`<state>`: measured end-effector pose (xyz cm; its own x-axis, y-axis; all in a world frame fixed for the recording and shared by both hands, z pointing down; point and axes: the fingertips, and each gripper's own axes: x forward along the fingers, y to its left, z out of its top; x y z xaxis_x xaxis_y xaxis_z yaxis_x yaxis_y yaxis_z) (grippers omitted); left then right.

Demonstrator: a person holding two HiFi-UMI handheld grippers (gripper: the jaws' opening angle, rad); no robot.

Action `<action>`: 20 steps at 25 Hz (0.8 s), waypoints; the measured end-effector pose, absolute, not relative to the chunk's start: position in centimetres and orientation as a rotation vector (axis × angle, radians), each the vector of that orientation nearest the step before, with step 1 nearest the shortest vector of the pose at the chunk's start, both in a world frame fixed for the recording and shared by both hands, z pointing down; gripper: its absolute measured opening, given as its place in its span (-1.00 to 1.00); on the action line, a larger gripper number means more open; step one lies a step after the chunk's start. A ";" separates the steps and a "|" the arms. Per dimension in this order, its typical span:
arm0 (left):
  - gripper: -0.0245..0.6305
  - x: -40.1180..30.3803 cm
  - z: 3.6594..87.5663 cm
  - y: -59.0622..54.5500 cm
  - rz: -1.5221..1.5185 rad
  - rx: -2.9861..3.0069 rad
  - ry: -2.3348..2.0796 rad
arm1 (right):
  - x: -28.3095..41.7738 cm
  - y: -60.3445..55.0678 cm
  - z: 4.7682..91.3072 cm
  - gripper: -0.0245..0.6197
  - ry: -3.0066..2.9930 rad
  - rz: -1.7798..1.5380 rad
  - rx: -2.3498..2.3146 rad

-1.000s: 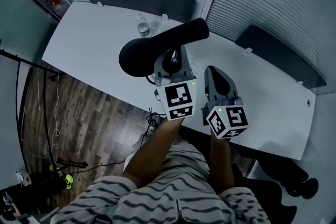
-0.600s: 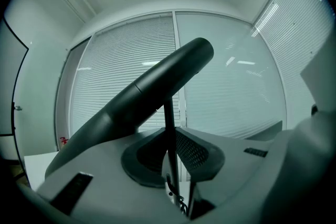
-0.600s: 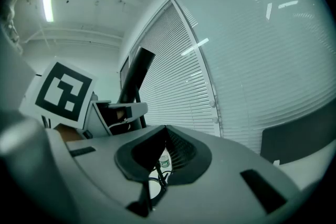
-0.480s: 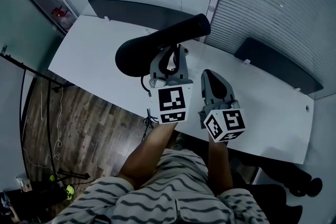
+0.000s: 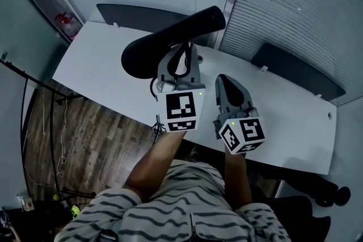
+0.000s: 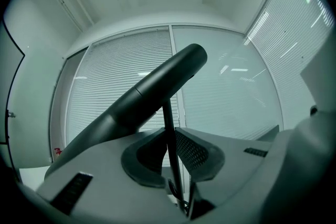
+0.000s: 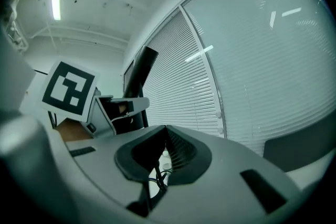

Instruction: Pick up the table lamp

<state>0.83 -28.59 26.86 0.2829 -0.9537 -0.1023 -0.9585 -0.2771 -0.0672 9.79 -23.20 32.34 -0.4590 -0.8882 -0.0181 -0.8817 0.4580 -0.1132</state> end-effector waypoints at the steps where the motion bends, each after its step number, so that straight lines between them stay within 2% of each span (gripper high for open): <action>1: -0.77 0.8 26.7 -28.5 0.065 -2.420 1.808 | 9.6 -23.1 32.1 -0.89 2.616 -0.129 -1.593; 20: -0.75 0.3 26.0 -27.2 0.018 -2.430 1.729 | 8.3 -24.6 30.0 -0.89 2.550 -0.121 -1.686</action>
<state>0.29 -27.21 25.96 0.3320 -0.9378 -0.1016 -0.9397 -0.3195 -0.1220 8.34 -24.57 29.95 -0.3902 -0.9204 -0.0252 -0.9138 0.3905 -0.1116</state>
